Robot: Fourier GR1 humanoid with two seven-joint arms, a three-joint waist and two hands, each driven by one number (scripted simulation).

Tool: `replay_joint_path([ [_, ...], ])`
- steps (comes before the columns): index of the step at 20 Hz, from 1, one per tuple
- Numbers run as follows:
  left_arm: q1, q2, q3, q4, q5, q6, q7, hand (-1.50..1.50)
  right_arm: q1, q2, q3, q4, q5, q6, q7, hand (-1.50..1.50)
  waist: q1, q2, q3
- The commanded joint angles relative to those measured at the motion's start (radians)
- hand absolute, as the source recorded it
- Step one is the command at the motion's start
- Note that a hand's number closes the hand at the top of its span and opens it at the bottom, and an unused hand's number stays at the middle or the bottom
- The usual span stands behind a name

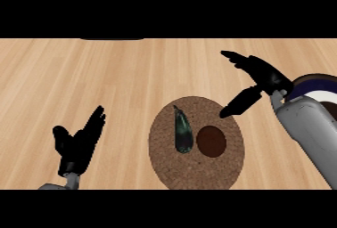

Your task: Pick the eggplant from the placemat and place it in the plate

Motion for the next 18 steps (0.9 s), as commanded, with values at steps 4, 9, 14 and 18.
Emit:
replay_joint_path([
  [4, -0.007, 0.010, 0.026, 0.006, 0.017, -0.042, 0.067, 0.00, -0.073, 0.098, 0.041, 0.009, 0.053, 0.084, 0.170, -1.50, -0.002, 0.006, -0.006],
  [9, 0.007, -0.030, 0.005, 0.036, -0.037, -0.014, 0.033, 0.00, -0.120, 0.208, 0.073, 0.081, 0.148, 0.054, 0.236, -1.50, 0.001, 0.007, -0.006],
  [14, 0.051, -0.021, 0.022, -0.017, -0.019, -0.046, 0.034, 0.00, -0.037, 0.277, 0.103, 0.037, 0.152, 0.089, 0.304, -1.50, -0.001, 0.005, -0.006],
  [18, 0.039, -0.044, 0.015, -0.024, -0.057, -0.023, 0.066, 0.00, 0.043, 0.301, 0.093, 0.002, 0.195, 0.087, 0.278, -1.50, -0.005, 0.005, -0.005],
])
